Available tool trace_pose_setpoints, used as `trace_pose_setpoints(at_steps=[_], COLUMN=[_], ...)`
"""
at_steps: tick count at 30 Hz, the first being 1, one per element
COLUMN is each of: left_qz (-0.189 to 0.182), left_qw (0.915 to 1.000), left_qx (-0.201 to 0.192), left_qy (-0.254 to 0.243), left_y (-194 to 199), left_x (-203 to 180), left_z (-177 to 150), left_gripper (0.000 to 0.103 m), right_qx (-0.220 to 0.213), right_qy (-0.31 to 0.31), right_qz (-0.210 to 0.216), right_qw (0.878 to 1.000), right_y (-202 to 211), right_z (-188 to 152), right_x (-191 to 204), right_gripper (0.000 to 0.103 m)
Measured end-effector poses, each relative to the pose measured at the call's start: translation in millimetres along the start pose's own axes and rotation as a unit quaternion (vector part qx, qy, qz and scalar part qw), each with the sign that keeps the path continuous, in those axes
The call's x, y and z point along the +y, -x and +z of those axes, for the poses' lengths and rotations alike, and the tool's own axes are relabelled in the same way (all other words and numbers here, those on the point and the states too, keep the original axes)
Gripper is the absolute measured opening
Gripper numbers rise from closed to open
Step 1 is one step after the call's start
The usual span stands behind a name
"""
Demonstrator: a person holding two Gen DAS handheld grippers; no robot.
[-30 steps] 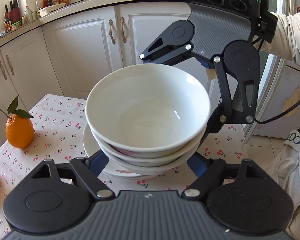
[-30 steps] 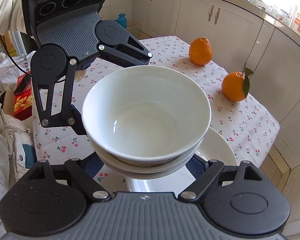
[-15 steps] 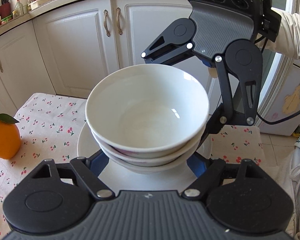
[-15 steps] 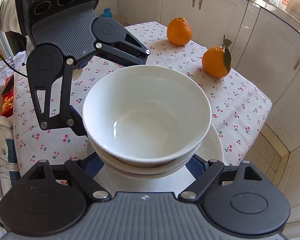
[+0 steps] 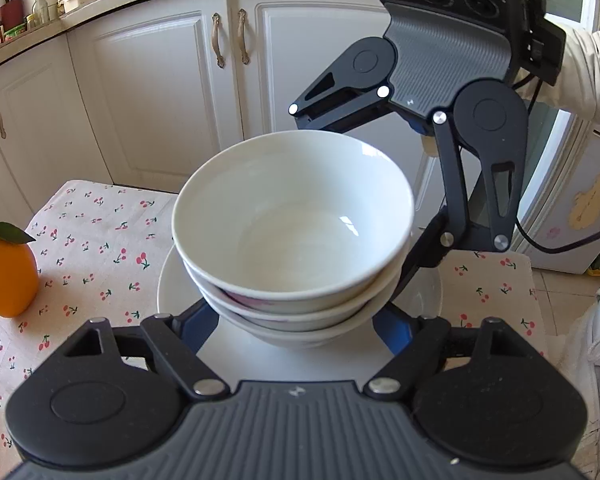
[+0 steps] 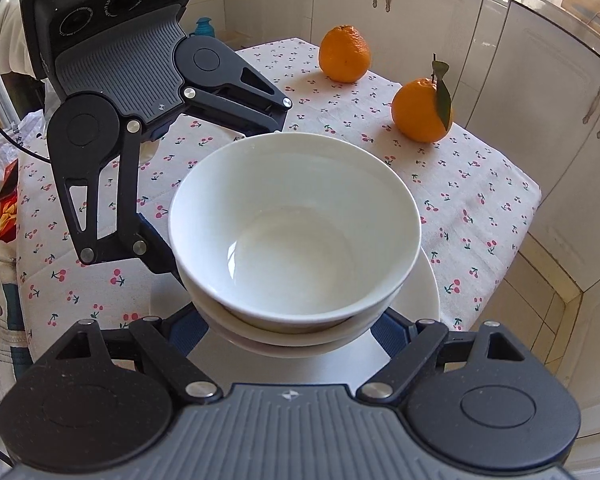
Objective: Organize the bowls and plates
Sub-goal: 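Lift the bowl stack with both grippers and carry it over the plate stack, then lower the bowl stack onto the plate stack and open both grippers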
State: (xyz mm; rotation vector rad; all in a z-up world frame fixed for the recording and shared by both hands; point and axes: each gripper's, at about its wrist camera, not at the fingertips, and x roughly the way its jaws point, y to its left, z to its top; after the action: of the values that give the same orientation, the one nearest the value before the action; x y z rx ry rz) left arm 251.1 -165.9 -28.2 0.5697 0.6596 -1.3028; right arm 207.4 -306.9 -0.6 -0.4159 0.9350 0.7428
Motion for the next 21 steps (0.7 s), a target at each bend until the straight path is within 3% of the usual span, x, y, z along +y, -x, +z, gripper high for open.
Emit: trace_pose_setpoints(at_steps=[12, 15, 17, 19, 21], left_qz=[0.004, 0.008, 0.009, 0.023, 0.034], left_qw=[1.0000, 1.0000, 0.9999, 0.9997, 0.9994], left_qx=[0.000, 0.001, 0.001, -0.003, -0.009], left_qy=[-0.001, 0.002, 0.006, -0.001, -0.007], left_y=[-0.2, 1.3, 3.7, 8.1, 14.8], left_x=[0.3, -2.0, -2.6, -7.6, -13.9], left_z=[-0.9, 0.7, 1.4, 0.5, -0.5], left_gripper=[0.084, 0.084, 0.086, 0.095, 0.096], right_qx=[-0.002, -0.004, -0.007, -0.005, -0.003], right_qy=[-0.009, -0.012, -0.013, -0.012, -0.012], right_qz=[-0.007, -0.011, -0.014, -0.021, -0.031], right_qw=[1.000, 1.000, 1.000, 1.000, 0.999], right_y=[1.6, 2.6, 4.8, 6.5, 8.5], right_z=[-1.0, -0.8, -0.4, 0.4, 0.6], right_x=[-0.3, 1.2, 3.1, 6.3, 9.4], right_gripper=[0.091, 0.095, 0.102, 0.102, 0.102])
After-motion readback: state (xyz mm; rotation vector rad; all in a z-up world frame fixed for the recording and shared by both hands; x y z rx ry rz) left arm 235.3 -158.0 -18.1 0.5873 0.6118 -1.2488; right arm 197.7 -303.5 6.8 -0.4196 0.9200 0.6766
